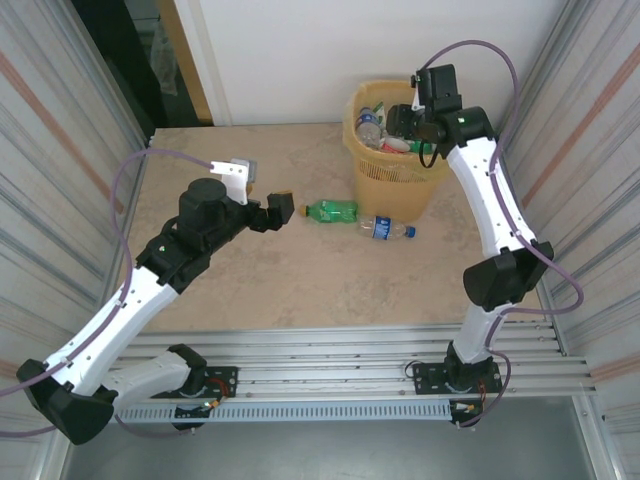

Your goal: Put the plastic bottles in the bin

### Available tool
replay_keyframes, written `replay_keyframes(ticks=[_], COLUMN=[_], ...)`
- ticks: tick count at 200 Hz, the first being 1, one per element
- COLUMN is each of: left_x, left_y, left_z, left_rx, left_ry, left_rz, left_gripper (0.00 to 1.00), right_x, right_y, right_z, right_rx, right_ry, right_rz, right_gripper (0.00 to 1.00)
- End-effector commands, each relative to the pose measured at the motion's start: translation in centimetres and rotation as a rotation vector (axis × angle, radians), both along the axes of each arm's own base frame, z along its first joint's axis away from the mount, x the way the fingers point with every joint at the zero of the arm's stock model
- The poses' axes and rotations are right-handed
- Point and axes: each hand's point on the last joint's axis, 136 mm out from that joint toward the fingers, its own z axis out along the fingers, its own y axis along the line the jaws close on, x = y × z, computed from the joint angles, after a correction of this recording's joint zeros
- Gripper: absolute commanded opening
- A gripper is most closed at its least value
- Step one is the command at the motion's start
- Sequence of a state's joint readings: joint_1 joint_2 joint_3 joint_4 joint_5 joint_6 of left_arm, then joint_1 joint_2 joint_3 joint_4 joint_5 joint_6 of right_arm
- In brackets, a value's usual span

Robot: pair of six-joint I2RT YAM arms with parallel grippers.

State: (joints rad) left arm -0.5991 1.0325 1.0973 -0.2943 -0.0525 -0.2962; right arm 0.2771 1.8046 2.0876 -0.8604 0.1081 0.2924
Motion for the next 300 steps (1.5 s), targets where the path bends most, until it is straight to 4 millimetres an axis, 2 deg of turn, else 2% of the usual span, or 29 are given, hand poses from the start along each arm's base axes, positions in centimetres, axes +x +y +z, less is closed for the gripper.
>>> replay_keyframes(ticks=[1, 14, 17, 23, 61, 95, 107, 131, 142, 147, 163, 186, 216, 261, 266, 276, 300], left_x=[-0.2, -0.2, -0.3, -0.2, -0.3, -0.4, -0.3, -0.1, 0.1, 0.1, 0.3, 0.8, 2.1, 4.7, 5.0, 5.5, 6.8], left_y=[0.5, 0.6, 0.6, 0.6, 0.7, 0.7, 0.7, 0.7, 0.7, 0.7, 0.7, 0.9, 0.9, -1.0, -1.3, -2.0, -3.7], left_z=[1.0, 1.0, 1.0, 1.0, 1.0, 1.1, 1.0, 1.0, 0.8, 0.7, 0.2, -0.6, -3.1, -9.0, -9.7, -11.2, -14.3], left_rx=[-0.035, -0.035, -0.035, -0.035, -0.040, -0.047, -0.046, -0.051, -0.051, -0.052, -0.050, -0.048, -0.031, -0.023, -0.023, -0.026, -0.028], left_ry=[-0.024, -0.026, -0.026, -0.026, -0.025, -0.027, -0.024, -0.019, -0.012, -0.009, 0.000, 0.024, 0.101, 0.300, 0.323, 0.376, 0.465], left_rz=[0.011, 0.015, 0.015, 0.016, 0.016, 0.015, 0.015, 0.020, 0.024, 0.023, 0.025, 0.042, 0.081, 0.117, 0.116, 0.116, 0.128], left_gripper=[0.99, 0.99, 0.99, 0.99, 0.99, 0.99, 0.99, 0.99, 0.99, 0.99, 0.99, 0.99, 0.99, 0.99, 0.99, 0.99, 0.99], right_x=[-0.9, -1.3, -1.5, -1.8, -3.1, -3.2, -3.0, -2.5, -2.3, -2.2, -2.3, -3.3, -5.8, -10.7, -11.2, -12.8, -15.4], right_y=[-3.3, -2.9, -2.9, -2.7, -2.9, -2.9, -2.8, -2.5, -2.4, -2.4, -2.3, -1.9, -2.1, -5.7, -6.0, -7.1, -8.8], right_z=[-2.7, -2.8, -3.5, -3.8, -4.1, -4.1, -3.3, -0.9, 0.1, 1.6, 3.2, 5.5, 7.0, 6.6, 5.5, 5.8, 3.6], right_rx=[-0.035, -0.009, -0.009, 0.003, 0.047, 0.035, 0.027, 0.009, -0.006, -0.006, -0.030, -0.050, -0.081, -0.084, -0.092, -0.075, -0.044], right_ry=[0.065, 0.037, 0.047, 0.041, -0.004, 0.009, 0.000, -0.035, -0.042, -0.070, -0.089, -0.125, -0.142, -0.137, -0.115, -0.136, -0.115], right_rz=[-0.113, -0.093, -0.090, -0.084, -0.087, -0.067, -0.055, -0.020, -0.012, -0.010, -0.003, 0.003, -0.048, -0.193, -0.202, -0.237, -0.288], right_gripper=[0.50, 0.50, 0.50, 0.51, 0.56, 0.66, 0.69, 0.81, 0.82, 0.83, 0.85, 0.87, 0.94, 0.99, 0.99, 0.98, 0.98])
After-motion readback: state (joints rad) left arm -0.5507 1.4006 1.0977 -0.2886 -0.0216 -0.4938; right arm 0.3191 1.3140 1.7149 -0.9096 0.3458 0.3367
